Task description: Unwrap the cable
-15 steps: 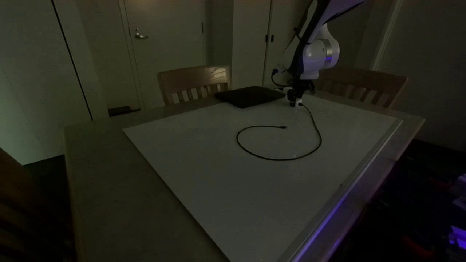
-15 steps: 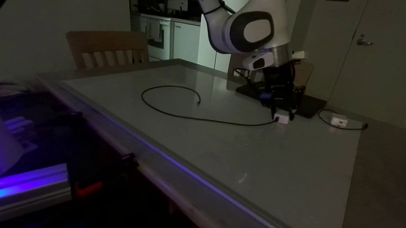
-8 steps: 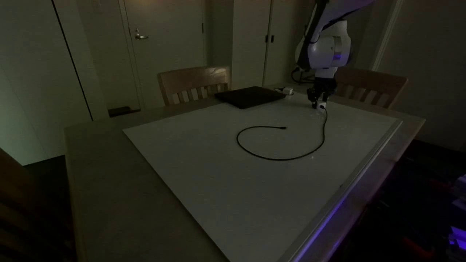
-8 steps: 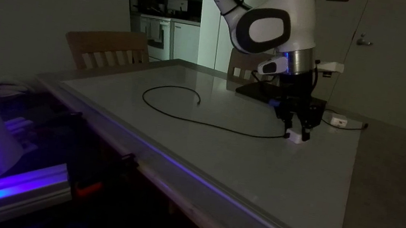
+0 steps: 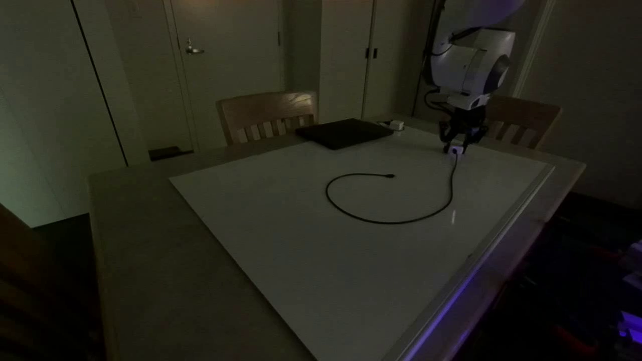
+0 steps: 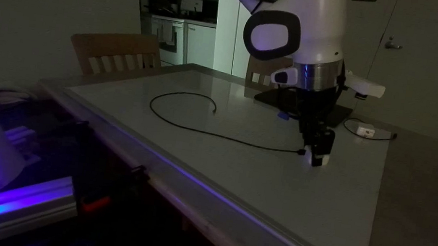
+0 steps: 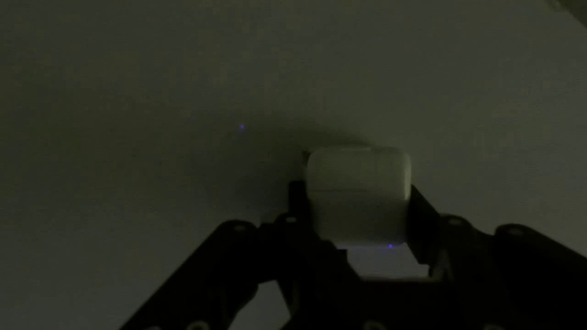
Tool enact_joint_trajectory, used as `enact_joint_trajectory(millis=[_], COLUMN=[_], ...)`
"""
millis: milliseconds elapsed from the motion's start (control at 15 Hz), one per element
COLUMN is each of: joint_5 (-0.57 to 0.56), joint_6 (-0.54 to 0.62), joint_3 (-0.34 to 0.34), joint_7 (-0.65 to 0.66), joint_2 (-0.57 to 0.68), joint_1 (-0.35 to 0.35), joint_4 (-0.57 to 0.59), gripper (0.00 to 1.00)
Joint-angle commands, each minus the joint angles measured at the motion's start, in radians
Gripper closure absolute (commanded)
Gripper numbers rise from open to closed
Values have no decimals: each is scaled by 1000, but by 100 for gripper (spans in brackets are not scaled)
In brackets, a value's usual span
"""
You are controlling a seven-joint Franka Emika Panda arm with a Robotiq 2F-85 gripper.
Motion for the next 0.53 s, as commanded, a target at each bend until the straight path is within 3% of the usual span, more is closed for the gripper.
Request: enact_joint_trajectory(millis=[0, 133, 200, 400, 467], joint_5=[180, 227, 146, 102, 165], joint_6=[-88, -70, 68, 188, 96], joint_3=[-56, -40, 59, 131, 48], joint_7=[0, 1, 2, 8, 8], joint_2=[60, 30, -106, -183, -92], joint_1=[55, 44, -34, -67, 17], joint_4=[-115, -152, -155, -159, -155], gripper=[24, 15, 8, 0, 0])
